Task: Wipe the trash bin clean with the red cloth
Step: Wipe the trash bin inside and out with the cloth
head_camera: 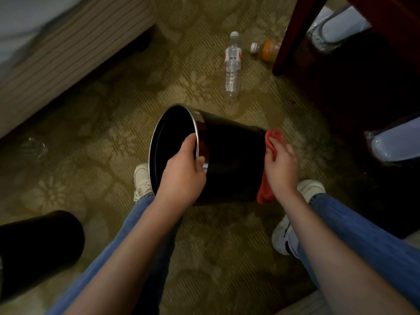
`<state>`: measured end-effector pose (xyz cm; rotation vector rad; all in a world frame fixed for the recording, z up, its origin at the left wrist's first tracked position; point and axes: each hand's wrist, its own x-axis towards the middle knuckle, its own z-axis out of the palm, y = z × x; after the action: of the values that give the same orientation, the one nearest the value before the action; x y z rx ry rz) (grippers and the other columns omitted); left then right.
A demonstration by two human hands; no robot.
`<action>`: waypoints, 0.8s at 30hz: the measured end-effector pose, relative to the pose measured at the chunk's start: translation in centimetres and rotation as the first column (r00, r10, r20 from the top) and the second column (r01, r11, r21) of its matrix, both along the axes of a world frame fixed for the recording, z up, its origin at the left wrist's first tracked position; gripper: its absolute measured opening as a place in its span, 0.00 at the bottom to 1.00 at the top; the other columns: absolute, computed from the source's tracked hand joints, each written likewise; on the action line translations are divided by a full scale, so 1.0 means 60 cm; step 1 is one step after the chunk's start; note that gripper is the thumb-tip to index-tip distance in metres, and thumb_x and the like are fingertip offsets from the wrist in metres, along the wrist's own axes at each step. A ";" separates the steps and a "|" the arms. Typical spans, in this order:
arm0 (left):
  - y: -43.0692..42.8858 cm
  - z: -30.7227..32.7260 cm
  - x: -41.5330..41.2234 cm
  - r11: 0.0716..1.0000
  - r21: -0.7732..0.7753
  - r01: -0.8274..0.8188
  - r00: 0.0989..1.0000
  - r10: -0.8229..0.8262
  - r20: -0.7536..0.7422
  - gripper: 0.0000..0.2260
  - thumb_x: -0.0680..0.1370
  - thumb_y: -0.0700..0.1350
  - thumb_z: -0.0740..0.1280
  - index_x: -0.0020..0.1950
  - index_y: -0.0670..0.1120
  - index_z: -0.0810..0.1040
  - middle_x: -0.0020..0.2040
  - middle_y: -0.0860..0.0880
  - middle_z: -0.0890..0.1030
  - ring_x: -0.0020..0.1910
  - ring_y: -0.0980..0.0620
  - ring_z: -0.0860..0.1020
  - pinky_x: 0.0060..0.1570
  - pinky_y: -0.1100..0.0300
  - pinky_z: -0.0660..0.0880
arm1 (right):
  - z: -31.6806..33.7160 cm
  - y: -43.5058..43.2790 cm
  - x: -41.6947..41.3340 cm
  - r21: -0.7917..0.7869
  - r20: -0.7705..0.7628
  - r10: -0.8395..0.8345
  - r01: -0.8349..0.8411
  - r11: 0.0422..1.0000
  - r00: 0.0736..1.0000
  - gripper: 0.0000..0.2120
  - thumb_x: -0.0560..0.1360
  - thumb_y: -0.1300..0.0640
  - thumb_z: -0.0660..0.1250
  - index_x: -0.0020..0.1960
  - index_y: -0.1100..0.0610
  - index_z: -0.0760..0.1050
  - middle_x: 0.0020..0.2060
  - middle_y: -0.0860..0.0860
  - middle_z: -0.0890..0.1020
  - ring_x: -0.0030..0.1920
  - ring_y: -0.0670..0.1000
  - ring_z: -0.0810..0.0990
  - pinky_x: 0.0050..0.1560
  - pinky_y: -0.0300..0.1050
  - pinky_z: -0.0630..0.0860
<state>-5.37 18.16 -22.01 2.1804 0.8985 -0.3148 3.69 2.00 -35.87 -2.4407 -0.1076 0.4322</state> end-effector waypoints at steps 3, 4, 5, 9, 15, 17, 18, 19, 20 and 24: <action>0.002 0.003 -0.006 0.993 -0.073 -0.096 0.995 0.096 -0.011 0.20 0.80 0.41 0.59 0.72 0.52 0.63 0.42 0.52 0.75 0.45 0.51 0.77 0.44 0.60 0.69 | 0.002 0.004 0.001 -0.008 -0.008 0.043 -0.043 0.999 0.999 0.18 0.79 0.56 0.59 0.69 0.54 0.71 0.60 0.55 0.74 0.58 0.56 0.75 0.57 0.48 0.71; 0.006 0.003 -0.006 0.989 -0.083 -0.126 0.992 0.126 -0.005 0.20 0.80 0.41 0.60 0.72 0.52 0.63 0.42 0.52 0.74 0.43 0.52 0.76 0.44 0.59 0.70 | 0.002 0.007 0.003 -0.008 -0.011 0.061 -0.061 0.998 0.998 0.18 0.79 0.56 0.60 0.68 0.54 0.71 0.60 0.55 0.75 0.57 0.56 0.75 0.56 0.48 0.71; 0.011 0.003 -0.007 0.985 -0.082 -0.150 0.989 0.150 -0.001 0.20 0.80 0.41 0.60 0.72 0.52 0.64 0.41 0.51 0.74 0.42 0.51 0.75 0.44 0.59 0.71 | 0.004 0.011 0.004 -0.008 -0.011 0.078 -0.078 0.997 0.997 0.19 0.78 0.56 0.60 0.68 0.54 0.71 0.59 0.56 0.75 0.57 0.56 0.75 0.56 0.48 0.71; 0.026 0.001 -0.010 0.987 -0.007 -0.161 0.987 0.161 0.006 0.18 0.80 0.40 0.60 0.70 0.49 0.67 0.39 0.53 0.74 0.48 0.46 0.78 0.50 0.54 0.75 | 0.022 0.040 -0.007 -0.025 -0.023 0.104 -0.104 0.994 0.994 0.21 0.73 0.59 0.62 0.66 0.55 0.73 0.55 0.58 0.76 0.54 0.60 0.76 0.55 0.52 0.72; 0.023 0.001 -0.012 0.989 0.023 -0.148 0.989 0.147 0.030 0.14 0.79 0.38 0.60 0.64 0.47 0.72 0.33 0.57 0.73 0.42 0.49 0.79 0.40 0.63 0.74 | 0.112 0.125 -0.084 0.132 0.196 0.268 -0.296 0.946 0.943 0.22 0.71 0.60 0.62 0.64 0.57 0.74 0.51 0.57 0.77 0.45 0.59 0.79 0.44 0.49 0.76; 0.024 -0.001 -0.010 0.988 0.014 -0.151 0.988 0.151 0.043 0.14 0.79 0.38 0.61 0.65 0.45 0.72 0.38 0.52 0.77 0.45 0.48 0.80 0.47 0.59 0.77 | 0.132 0.141 -0.096 0.179 0.247 0.335 -0.383 0.906 0.909 0.22 0.72 0.58 0.59 0.65 0.57 0.74 0.50 0.56 0.77 0.45 0.58 0.79 0.43 0.50 0.77; 0.024 -0.001 -0.010 0.988 0.023 -0.154 0.987 0.153 0.040 0.15 0.79 0.38 0.61 0.66 0.44 0.71 0.42 0.50 0.78 0.48 0.47 0.80 0.51 0.55 0.77 | 0.137 0.145 -0.100 0.193 0.268 0.362 -0.418 0.888 0.893 0.22 0.73 0.57 0.57 0.66 0.57 0.73 0.50 0.56 0.77 0.45 0.57 0.79 0.43 0.51 0.77; 0.025 0.000 -0.010 0.987 0.032 -0.158 0.987 0.156 0.037 0.16 0.79 0.38 0.61 0.67 0.43 0.71 0.45 0.49 0.78 0.50 0.46 0.79 0.53 0.52 0.76 | 0.137 0.147 -0.103 0.198 0.289 0.378 -0.441 0.875 0.880 0.22 0.74 0.57 0.56 0.66 0.57 0.73 0.50 0.56 0.77 0.45 0.57 0.79 0.42 0.52 0.77; 0.027 0.000 -0.010 0.987 0.037 -0.159 0.987 0.157 0.035 0.16 0.79 0.38 0.62 0.67 0.43 0.70 0.44 0.49 0.78 0.50 0.46 0.79 0.53 0.51 0.76 | 0.136 0.147 -0.105 0.185 0.315 0.387 -0.456 0.871 0.867 0.21 0.75 0.57 0.57 0.67 0.56 0.72 0.50 0.55 0.77 0.45 0.57 0.78 0.41 0.53 0.76; 0.037 0.000 -0.016 0.985 0.047 -0.167 0.986 0.167 0.008 0.15 0.79 0.39 0.62 0.66 0.45 0.72 0.42 0.48 0.78 0.46 0.44 0.80 0.50 0.48 0.77 | 0.099 0.134 -0.106 0.041 0.360 0.437 -0.482 0.875 0.825 0.22 0.74 0.60 0.63 0.67 0.51 0.71 0.52 0.53 0.77 0.45 0.55 0.77 0.42 0.51 0.73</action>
<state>-6.32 20.39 -21.99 2.1308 1.0891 -0.2086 -2.67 10.03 -29.94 -2.3209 -0.8660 0.1896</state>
